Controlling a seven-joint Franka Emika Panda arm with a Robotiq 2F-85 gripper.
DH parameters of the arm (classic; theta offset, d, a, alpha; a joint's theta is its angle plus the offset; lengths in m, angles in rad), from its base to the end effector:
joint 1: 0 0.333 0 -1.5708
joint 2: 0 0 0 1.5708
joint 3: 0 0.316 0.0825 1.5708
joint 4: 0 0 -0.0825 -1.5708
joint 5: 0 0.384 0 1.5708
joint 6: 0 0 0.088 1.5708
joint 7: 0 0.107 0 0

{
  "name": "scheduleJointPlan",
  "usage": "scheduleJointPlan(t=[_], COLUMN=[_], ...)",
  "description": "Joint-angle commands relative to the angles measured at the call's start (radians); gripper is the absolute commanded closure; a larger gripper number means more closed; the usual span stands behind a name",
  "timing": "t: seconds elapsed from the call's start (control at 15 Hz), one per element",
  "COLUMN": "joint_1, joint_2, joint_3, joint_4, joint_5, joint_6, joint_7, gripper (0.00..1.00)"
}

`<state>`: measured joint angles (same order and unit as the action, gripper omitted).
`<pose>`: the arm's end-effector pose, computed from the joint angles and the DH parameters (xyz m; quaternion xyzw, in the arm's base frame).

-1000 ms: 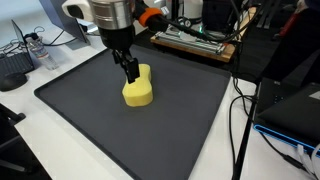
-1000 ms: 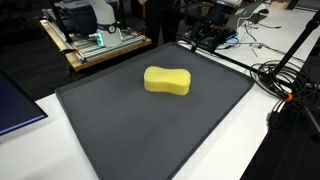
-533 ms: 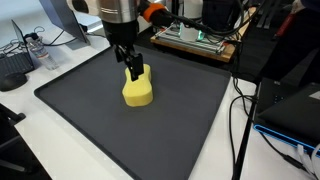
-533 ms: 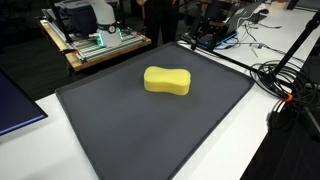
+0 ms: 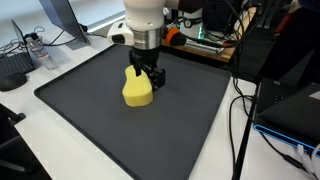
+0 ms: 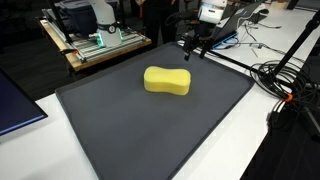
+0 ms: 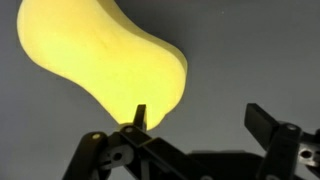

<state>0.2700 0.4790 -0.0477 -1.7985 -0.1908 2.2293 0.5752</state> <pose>0.6325 0.1393 0.2786 0.9897 -0.1130 0.0107 0.0876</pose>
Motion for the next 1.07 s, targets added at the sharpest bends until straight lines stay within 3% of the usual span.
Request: scheduleJointPlan(t=[0.0,0.2,0.47,0.73,1.0], joint_1=[-0.042,-0.071,-0.158,-0.254,-0.313], joint_2=[-0.124,-0.185,-0.273,-0.348,-0.404], joint_3=[0.014,0.008,0.040,0.087,0.091], joint_4=[-0.220,-0.333,-0.461,-0.558,-0.621], joint_5=[-0.004,-0.021,0.039,0.187,0.347], joint_6=[0.127,0.205,0.276,0.272,0.250], joint_7=[-0.077,-0.186,-0.445,-0.750,-1.007], gripper=[0.00,0.00,0.00,0.00,0.00])
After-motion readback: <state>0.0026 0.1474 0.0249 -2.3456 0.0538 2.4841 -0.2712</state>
